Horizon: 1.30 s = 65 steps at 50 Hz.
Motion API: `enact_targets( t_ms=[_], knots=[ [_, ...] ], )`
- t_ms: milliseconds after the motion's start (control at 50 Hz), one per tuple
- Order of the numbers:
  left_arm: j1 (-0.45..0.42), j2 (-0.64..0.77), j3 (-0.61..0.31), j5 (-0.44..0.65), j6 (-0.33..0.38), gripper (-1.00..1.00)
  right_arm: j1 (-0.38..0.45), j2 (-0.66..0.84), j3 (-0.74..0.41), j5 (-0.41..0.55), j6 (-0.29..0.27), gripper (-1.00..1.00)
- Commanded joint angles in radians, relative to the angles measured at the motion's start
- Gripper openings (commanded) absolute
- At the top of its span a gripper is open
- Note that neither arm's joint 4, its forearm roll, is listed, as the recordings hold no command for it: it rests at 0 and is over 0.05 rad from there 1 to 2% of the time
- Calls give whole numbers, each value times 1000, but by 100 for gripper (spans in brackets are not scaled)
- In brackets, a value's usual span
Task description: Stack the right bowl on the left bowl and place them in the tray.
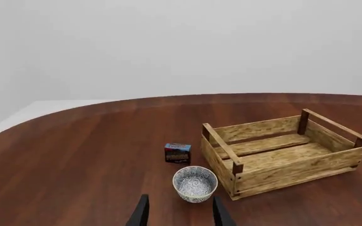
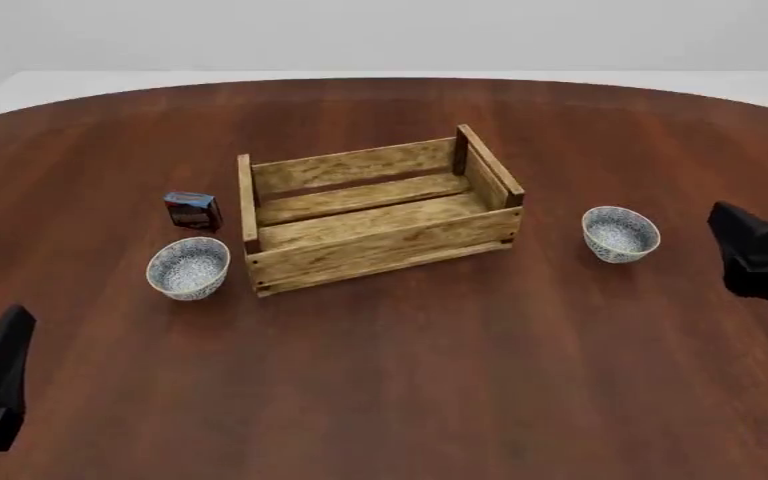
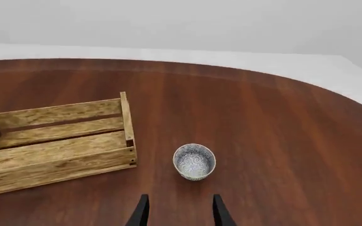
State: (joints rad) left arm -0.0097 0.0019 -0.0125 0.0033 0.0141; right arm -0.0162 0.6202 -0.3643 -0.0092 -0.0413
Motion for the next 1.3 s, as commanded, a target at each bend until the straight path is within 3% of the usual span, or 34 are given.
enact_targets(
  t_ms=[20,220,460,1300],
  knots=[
    [-4,-2,-9,5,4,100,-28,264,-133,-17,-17,100],
    [-6,-1,-36,26,5,100,-43,393,-248,34,-38,100],
    [-10,-2,-64,49,4,100,-62,569,-363,73,-23,100],
    [-9,-1,-61,57,17,100,-114,992,-549,-9,-14,100]
  ],
)
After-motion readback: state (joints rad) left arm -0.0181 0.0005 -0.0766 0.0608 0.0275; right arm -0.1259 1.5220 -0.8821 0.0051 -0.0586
